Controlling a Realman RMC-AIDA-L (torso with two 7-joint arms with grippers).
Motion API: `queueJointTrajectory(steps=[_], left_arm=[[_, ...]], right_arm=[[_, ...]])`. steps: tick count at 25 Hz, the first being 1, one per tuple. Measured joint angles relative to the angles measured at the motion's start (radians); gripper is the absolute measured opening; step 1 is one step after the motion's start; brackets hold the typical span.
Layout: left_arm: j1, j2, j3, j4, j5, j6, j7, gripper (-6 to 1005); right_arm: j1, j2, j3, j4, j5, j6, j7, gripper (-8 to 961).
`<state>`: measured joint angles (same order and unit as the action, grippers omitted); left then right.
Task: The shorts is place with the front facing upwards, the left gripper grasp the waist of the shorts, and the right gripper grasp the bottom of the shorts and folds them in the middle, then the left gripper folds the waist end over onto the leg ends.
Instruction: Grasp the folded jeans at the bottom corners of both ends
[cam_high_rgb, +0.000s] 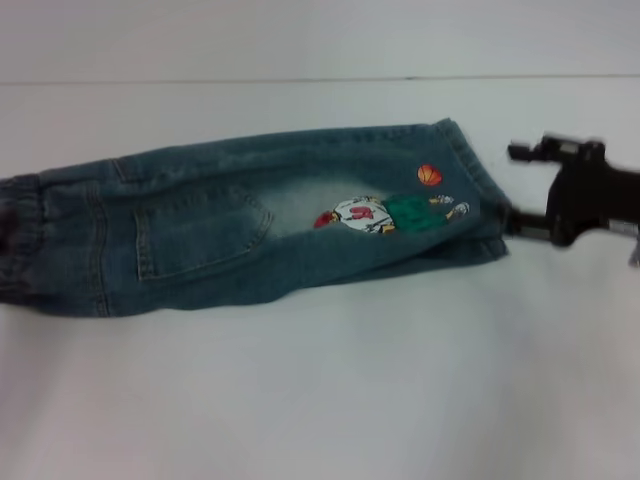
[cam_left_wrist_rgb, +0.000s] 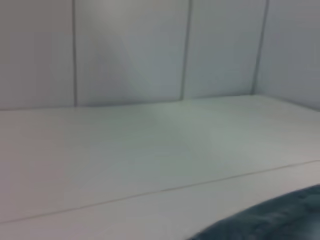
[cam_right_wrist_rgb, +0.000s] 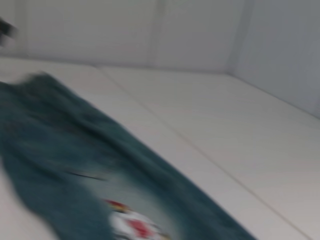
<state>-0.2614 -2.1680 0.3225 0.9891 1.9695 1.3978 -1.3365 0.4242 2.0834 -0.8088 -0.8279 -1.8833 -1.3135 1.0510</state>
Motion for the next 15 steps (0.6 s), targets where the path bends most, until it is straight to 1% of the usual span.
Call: queueJointTrajectory(steps=[1,3,6,8,11,15], left_arm=[[0.021,-0.001,-0.008,-0.028,-0.012,0.028,0.039,806],[0.038,-0.001,-0.014,-0.07,-0.01,0.036,0.082,798],[0.054,0.002,-0.023,-0.124,0.029,0.01,0.135,785],[0.057,0.003,-0.029,-0.134,0.064,-0.017,0.144,777],[0.058,0.003,-0.03,-0.135,0.105,-0.061,0.145,765],[0.044,0.004,-0.022,-0.149,0.138,-0.137,0.146,748]], right_arm=[[-0.011,0.0,0.005,0.004,0.0,-0.039,-0.018,749],[-0.035,0.0,0.009,0.016,-0.001,-0.124,-0.059,749],[-0.057,-0.001,0.009,0.056,0.001,-0.249,-0.142,750],[-0.063,-0.002,0.008,0.075,-0.012,-0.305,-0.169,750],[-0.06,-0.002,0.003,0.096,-0.038,-0.349,-0.179,750],[-0.049,-0.001,-0.004,0.119,-0.069,-0.361,-0.18,750]])
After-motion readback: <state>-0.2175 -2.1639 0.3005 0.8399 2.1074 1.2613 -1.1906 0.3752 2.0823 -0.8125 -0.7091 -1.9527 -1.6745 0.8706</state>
